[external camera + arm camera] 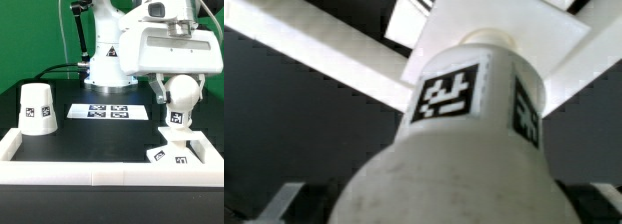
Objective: Assemble lamp
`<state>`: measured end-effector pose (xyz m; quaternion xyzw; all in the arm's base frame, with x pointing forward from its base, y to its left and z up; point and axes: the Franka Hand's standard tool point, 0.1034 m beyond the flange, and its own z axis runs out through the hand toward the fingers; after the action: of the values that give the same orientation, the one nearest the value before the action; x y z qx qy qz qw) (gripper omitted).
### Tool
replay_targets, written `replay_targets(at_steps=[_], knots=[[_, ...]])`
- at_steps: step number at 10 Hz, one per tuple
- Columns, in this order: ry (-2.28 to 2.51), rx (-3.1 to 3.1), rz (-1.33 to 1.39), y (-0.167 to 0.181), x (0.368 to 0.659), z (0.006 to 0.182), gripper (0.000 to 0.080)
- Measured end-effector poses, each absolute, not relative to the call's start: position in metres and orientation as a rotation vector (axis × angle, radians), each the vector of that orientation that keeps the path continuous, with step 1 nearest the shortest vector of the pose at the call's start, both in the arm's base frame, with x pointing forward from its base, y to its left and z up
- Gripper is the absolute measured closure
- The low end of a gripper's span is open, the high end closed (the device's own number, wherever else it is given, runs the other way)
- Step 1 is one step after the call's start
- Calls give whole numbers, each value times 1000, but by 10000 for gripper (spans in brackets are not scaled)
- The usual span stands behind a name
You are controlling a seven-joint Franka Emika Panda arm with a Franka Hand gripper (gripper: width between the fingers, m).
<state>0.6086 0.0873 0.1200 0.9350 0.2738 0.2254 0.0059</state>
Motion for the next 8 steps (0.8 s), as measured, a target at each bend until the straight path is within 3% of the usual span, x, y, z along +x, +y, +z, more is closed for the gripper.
replay_targets(at_steps=[8], knots=[[794,2796,912,74,600,118,223]])
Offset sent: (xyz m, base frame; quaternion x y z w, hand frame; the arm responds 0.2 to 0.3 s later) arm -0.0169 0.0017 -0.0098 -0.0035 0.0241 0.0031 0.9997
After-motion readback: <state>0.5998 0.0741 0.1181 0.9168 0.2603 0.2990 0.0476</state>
